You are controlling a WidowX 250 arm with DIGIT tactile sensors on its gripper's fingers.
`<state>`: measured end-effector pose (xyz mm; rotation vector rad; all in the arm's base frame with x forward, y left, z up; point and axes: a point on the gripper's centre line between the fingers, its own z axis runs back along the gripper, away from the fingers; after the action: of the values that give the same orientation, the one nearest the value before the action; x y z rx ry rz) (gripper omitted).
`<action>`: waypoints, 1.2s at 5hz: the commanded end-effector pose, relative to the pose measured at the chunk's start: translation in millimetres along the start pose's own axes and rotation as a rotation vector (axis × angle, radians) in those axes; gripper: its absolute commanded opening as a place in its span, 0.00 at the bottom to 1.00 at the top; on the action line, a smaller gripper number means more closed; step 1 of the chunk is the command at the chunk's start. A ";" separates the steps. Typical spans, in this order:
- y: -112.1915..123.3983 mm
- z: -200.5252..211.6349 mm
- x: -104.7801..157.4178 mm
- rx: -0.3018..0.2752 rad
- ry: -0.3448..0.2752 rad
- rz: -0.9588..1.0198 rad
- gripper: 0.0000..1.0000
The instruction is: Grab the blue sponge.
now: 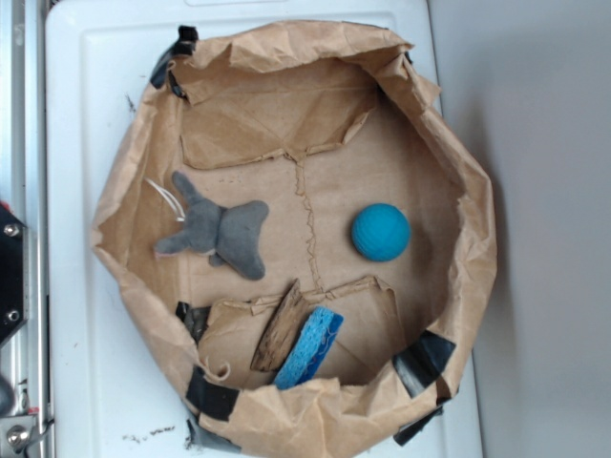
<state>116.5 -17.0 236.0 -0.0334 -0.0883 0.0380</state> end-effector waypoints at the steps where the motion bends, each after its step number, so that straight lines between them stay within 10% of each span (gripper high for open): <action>1: 0.0 0.0 0.0 0.000 0.000 0.000 1.00; 2: -4.4 -8.4 40.8 0.053 -0.041 0.077 1.00; 4: -7.0 -20.0 85.3 -0.019 -0.037 0.437 1.00; 6: -7.0 -20.0 85.3 -0.019 -0.037 0.437 1.00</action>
<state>197.5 -27.5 211.4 -0.0548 -0.0690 0.4659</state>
